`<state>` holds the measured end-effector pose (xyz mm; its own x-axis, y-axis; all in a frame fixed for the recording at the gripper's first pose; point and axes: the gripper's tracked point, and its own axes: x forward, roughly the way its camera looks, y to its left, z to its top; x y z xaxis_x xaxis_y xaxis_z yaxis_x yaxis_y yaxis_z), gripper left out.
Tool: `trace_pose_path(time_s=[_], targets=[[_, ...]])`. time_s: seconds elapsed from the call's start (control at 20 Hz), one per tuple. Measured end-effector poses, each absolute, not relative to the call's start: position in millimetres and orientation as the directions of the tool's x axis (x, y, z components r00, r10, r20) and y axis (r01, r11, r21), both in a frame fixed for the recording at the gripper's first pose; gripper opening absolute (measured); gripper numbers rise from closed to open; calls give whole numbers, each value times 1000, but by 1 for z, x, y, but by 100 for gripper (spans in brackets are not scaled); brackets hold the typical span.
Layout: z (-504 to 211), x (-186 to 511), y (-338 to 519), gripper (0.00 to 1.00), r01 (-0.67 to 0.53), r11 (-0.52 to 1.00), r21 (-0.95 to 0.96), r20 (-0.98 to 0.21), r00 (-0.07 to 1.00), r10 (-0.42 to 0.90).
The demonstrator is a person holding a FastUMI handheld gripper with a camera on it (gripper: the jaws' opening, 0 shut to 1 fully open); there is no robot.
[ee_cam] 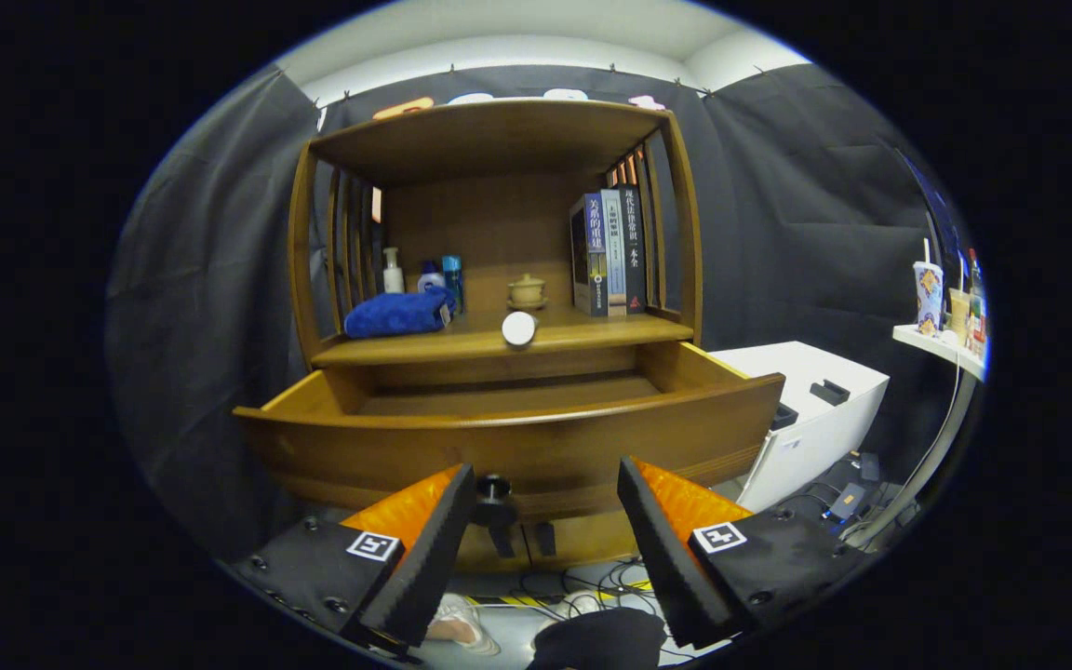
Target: Pull open the drawer, take out the items inside it, and place them on the countertop above the cabinet.
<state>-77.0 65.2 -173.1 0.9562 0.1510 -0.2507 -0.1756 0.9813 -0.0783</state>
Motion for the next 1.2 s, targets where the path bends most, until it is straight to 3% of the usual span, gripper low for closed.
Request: trace_pose_path(time_s=[0.95,1.1,1.2], targets=[[-197,-54,90,98,-172,981,-86,-304,943,138],[-188,-27,80,98,-104,989,-107,-285,956,70],[-194,-29,91,95,-150,986,-73,-315,941,120]])
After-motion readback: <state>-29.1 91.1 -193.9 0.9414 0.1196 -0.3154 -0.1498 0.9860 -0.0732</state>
